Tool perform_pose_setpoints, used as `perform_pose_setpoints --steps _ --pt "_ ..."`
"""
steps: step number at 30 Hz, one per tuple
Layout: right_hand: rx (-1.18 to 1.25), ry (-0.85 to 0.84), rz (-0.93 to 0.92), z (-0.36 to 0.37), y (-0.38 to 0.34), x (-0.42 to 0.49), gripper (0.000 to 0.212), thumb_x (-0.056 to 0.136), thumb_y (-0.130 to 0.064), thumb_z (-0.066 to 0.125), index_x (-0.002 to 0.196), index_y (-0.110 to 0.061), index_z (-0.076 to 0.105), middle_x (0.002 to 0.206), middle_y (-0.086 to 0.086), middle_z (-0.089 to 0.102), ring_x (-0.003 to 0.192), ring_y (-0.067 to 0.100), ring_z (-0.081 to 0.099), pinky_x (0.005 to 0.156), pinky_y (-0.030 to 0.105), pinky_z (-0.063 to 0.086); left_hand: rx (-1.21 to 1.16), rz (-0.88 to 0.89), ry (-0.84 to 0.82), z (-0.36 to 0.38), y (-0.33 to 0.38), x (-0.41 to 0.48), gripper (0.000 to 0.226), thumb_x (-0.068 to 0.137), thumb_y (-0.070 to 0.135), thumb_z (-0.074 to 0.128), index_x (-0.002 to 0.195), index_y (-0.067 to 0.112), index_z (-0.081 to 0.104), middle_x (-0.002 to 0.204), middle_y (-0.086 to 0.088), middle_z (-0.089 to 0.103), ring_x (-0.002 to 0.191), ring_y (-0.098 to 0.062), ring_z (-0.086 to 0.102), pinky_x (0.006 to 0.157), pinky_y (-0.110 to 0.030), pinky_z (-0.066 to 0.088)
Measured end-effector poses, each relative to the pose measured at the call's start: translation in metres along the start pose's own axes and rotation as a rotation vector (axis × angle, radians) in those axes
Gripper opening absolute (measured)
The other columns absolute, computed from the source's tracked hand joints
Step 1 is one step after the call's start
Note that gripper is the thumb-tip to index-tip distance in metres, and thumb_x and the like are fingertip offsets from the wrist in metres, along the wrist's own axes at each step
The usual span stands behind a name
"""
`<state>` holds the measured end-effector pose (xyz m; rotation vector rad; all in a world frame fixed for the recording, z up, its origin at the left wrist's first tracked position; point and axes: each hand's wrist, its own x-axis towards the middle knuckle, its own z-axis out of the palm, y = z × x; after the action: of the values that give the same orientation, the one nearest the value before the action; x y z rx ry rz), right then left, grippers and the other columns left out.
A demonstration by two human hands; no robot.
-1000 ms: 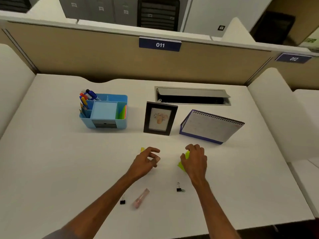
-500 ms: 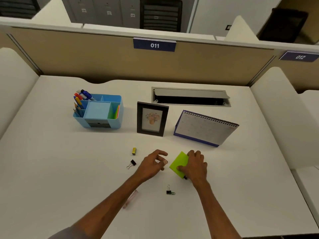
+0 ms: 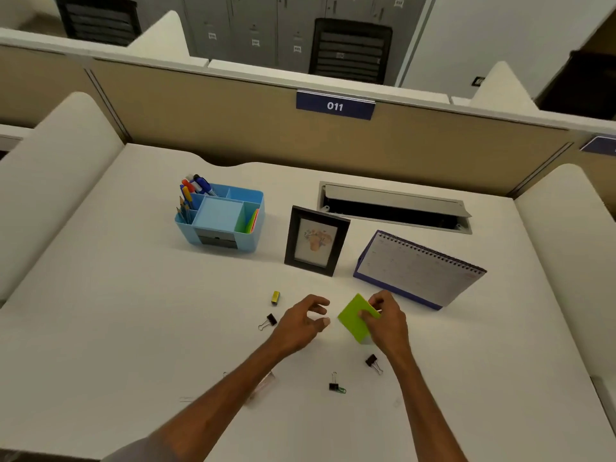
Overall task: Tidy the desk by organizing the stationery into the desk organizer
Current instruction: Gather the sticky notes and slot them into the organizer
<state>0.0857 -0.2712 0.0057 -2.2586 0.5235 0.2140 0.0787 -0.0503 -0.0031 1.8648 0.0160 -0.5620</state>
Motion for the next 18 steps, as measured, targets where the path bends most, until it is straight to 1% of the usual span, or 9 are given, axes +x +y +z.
perform_pose_setpoints --steps 2,4,5,7,9,10,13,15,18 --pt "0.082 0.014 -0.044 0.000 -0.016 -0.005 0.027 0.090 -0.016 0.081 0.098 -0.025 0.057 0.099 -0.005 0.064 0.096 0.021 0.065 0.074 0.033 0.053 0.016 0.024 0.026 -0.004 0.000 -0.001 0.043 0.100 0.036 0.070 0.141 0.034 0.056 0.138 0.006 0.059 0.101 -0.017 0.071 0.079 -0.028 0.058" --pt "0.161 0.001 -0.067 0.001 -0.032 -0.012 0.028 0.088 -0.017 0.083 0.096 -0.026 0.058 0.099 -0.007 0.065 0.095 0.017 0.065 0.077 0.040 0.061 -0.030 0.017 0.022 -0.008 0.001 -0.002 0.049 0.101 0.041 0.068 0.146 0.034 0.052 0.141 0.007 0.056 0.101 -0.019 0.072 0.076 -0.027 0.058" --pt "0.200 -0.008 -0.077 0.003 -0.040 -0.016 0.028 0.088 -0.017 0.084 0.096 -0.025 0.058 0.100 -0.006 0.065 0.096 0.017 0.065 0.077 0.042 0.063 -0.099 -0.006 0.005 -0.012 0.003 -0.005 0.049 0.101 0.044 0.067 0.146 0.035 0.051 0.139 0.006 0.057 0.099 -0.020 0.074 0.073 -0.027 0.058" --pt "0.262 -0.024 -0.102 0.008 -0.058 -0.025 0.027 0.089 -0.017 0.082 0.099 -0.024 0.058 0.105 -0.002 0.065 0.098 0.018 0.066 0.071 0.037 0.065 -0.301 -0.084 -0.029 -0.020 0.007 -0.008 0.046 0.101 0.046 0.065 0.143 0.033 0.053 0.130 0.001 0.064 0.092 -0.020 0.076 0.068 -0.027 0.059" --pt "0.292 -0.036 -0.138 0.016 -0.078 -0.033 0.026 0.090 -0.017 0.081 0.102 -0.023 0.059 0.107 0.000 0.065 0.098 0.018 0.066 0.066 0.031 0.064 -0.462 -0.129 -0.009 -0.032 0.005 -0.010 0.037 0.104 0.043 0.062 0.136 0.025 0.059 0.117 -0.007 0.070 0.082 -0.019 0.073 0.063 -0.031 0.056" --pt "0.294 -0.043 -0.155 0.022 -0.087 -0.036 0.026 0.090 -0.018 0.081 0.103 -0.022 0.059 0.107 -0.001 0.065 0.097 0.017 0.066 0.068 0.031 0.064 -0.507 -0.132 0.015 -0.040 0.001 -0.010 0.034 0.105 0.042 0.061 0.132 0.020 0.061 0.112 -0.010 0.070 0.078 -0.019 0.069 0.060 -0.032 0.054" --pt "0.270 -0.062 -0.188 0.040 -0.114 -0.038 0.022 0.092 -0.025 0.079 0.106 -0.022 0.062 0.105 -0.004 0.067 0.097 0.015 0.067 0.075 0.035 0.065 -0.570 -0.127 0.090 -0.065 -0.005 -0.010 0.034 0.107 0.041 0.058 0.125 0.013 0.065 0.102 -0.012 0.067 0.072 -0.018 0.063 0.056 -0.031 0.050" --pt "0.262 -0.070 -0.206 0.051 -0.129 -0.037 0.018 0.096 -0.030 0.075 0.108 -0.020 0.065 0.104 0.000 0.070 0.094 0.017 0.071 0.070 0.036 0.067 -0.586 -0.114 0.140 -0.084 -0.006 -0.011 0.034 0.108 0.041 0.056 0.124 0.013 0.065 0.098 -0.011 0.066 0.070 -0.017 0.062 0.055 -0.030 0.051" --pt "0.185 -0.055 -0.255 0.067 -0.156 -0.035 0.013 0.100 -0.034 0.069 0.098 -0.021 0.067 0.091 0.002 0.071 0.074 0.019 0.073 0.059 0.035 0.065 -0.616 -0.107 0.200 -0.115 -0.009 -0.012 0.033 0.108 0.040 0.055 0.124 0.013 0.065 0.097 -0.009 0.067 0.067 -0.014 0.061 0.054 -0.028 0.050"
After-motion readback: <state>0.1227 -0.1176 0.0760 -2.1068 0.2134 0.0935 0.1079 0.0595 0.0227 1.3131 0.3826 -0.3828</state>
